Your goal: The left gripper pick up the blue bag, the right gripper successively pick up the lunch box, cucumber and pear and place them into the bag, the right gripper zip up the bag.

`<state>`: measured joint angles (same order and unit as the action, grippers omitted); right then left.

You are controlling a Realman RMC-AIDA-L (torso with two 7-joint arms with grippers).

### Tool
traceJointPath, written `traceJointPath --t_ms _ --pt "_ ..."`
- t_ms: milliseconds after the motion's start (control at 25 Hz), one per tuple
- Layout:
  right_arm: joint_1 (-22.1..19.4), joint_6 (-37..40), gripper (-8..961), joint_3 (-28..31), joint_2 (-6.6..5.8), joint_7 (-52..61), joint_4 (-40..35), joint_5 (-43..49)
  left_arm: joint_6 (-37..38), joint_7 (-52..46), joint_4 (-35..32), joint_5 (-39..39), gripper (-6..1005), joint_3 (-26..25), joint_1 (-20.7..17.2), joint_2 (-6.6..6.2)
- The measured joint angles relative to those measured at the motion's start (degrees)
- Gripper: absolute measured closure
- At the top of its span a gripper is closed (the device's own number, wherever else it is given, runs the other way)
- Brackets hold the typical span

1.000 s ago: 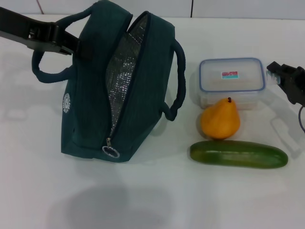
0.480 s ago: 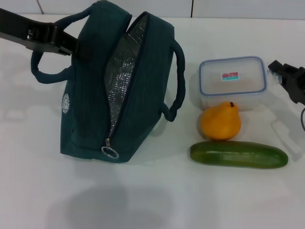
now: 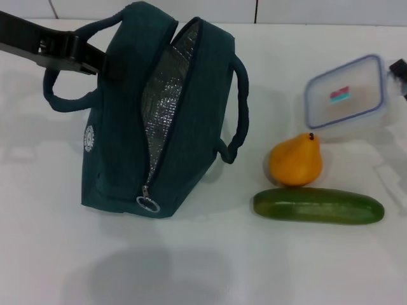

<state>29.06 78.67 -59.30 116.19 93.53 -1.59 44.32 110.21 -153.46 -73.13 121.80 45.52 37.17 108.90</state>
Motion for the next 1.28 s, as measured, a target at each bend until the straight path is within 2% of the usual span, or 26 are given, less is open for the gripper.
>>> traceJointPath --t_ms 400,840,1040,1280 --pt "-2.87 5.3 863 -0.02 -0.43 1.82 -0.89 -4.7 -0.01 0.0 0.2 0.01 958 0.05 0.0 0.17" --pt "-3.26 12.91 864 0.1 -0.44 6.91 -3.31 -8.01 -0.01 -0.05 0.5 0.01 958 0.21 0.36 0.31" --pt "-0.65 16.05 864 0.11 -0.09 10.17 -6.08 -8.37 -0.01 -0.28 0.57 0.01 958 0.23 0.43 0.47" --pt "7.03 18.21 865 -0.62 0.0 12.02 -5.81 -8.74 -0.01 -0.38 0.63 0.0 958 0.36 0.51 1.2"
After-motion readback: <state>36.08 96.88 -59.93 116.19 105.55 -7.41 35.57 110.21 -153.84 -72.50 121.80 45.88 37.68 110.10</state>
